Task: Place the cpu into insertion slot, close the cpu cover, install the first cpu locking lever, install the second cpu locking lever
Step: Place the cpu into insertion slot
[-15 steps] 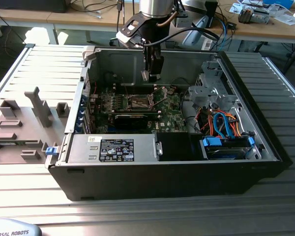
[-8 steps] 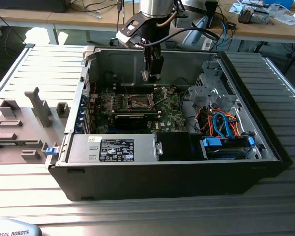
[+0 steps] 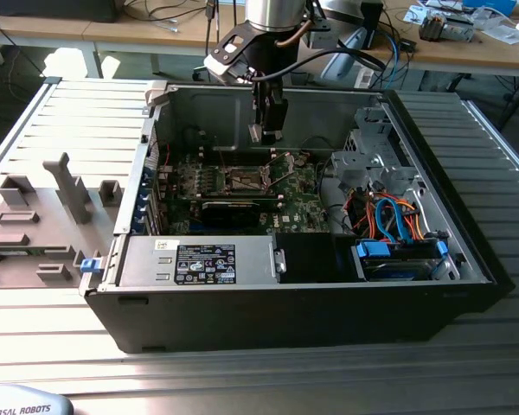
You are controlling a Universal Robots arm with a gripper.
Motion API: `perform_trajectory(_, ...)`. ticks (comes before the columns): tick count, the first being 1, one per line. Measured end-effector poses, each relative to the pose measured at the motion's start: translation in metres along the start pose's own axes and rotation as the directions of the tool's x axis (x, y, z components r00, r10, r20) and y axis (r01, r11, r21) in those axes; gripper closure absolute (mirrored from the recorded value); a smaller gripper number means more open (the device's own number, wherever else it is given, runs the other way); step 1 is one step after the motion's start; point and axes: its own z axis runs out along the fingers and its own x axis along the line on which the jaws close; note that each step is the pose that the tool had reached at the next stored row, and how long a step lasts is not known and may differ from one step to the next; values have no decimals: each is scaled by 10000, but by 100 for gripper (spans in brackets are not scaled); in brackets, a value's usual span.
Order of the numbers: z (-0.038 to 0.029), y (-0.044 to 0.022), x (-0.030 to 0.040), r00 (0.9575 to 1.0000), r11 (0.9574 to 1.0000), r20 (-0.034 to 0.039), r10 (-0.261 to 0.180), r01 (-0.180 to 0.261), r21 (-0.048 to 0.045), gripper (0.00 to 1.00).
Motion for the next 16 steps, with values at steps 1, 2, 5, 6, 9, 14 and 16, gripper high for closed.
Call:
perform_trajectory(1,0,0,0,10000,10000,6,12,-12,1,46)
perform_trajectory(2,0,0,0,10000,10000,9,19,-19,1,46)
perform_trajectory(5,1,0,0,10000,10000,17,35,-35,3,46)
perform_trajectory(6,1,0,0,10000,10000,23,44,-44,3,46)
perform_trajectory(9,1,0,0,10000,10000,34,67,-67,4,46)
perform_trajectory(14,1,0,0,9999,9999,41,106,-106,5,46)
perform_trajectory(16,2,0,0,9999,9999,42,118,-118,5,46)
